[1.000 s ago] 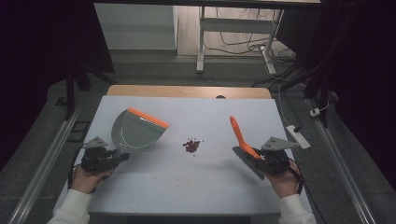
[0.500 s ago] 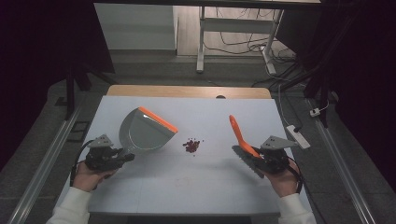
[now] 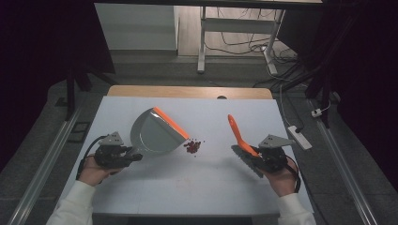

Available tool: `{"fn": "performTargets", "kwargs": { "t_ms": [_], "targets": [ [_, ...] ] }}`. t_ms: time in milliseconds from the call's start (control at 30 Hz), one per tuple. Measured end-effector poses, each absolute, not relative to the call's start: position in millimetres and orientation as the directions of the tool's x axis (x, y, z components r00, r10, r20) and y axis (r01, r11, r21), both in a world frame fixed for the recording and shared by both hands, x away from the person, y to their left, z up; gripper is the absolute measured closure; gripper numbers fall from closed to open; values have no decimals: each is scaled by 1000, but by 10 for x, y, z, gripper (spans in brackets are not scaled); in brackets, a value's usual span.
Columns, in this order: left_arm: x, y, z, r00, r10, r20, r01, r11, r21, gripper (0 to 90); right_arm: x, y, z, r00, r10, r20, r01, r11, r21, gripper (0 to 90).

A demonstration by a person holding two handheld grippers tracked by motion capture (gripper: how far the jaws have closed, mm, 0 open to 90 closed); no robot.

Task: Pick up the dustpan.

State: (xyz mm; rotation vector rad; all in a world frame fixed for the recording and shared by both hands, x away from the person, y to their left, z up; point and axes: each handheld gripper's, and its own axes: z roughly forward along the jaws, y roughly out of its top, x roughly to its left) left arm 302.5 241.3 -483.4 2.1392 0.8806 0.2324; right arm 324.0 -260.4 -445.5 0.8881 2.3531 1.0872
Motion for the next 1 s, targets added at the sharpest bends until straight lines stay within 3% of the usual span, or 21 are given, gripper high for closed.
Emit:
{"fn": "performTargets", "kwargs": {
  "t_ms": [1000],
  "targets": [
    [2702, 2282, -4820, 823, 545, -159, 500, -562, 659, 616, 3309, -2396, -4478, -747, 657, -102, 354, 522, 776, 700]
  ]
}}
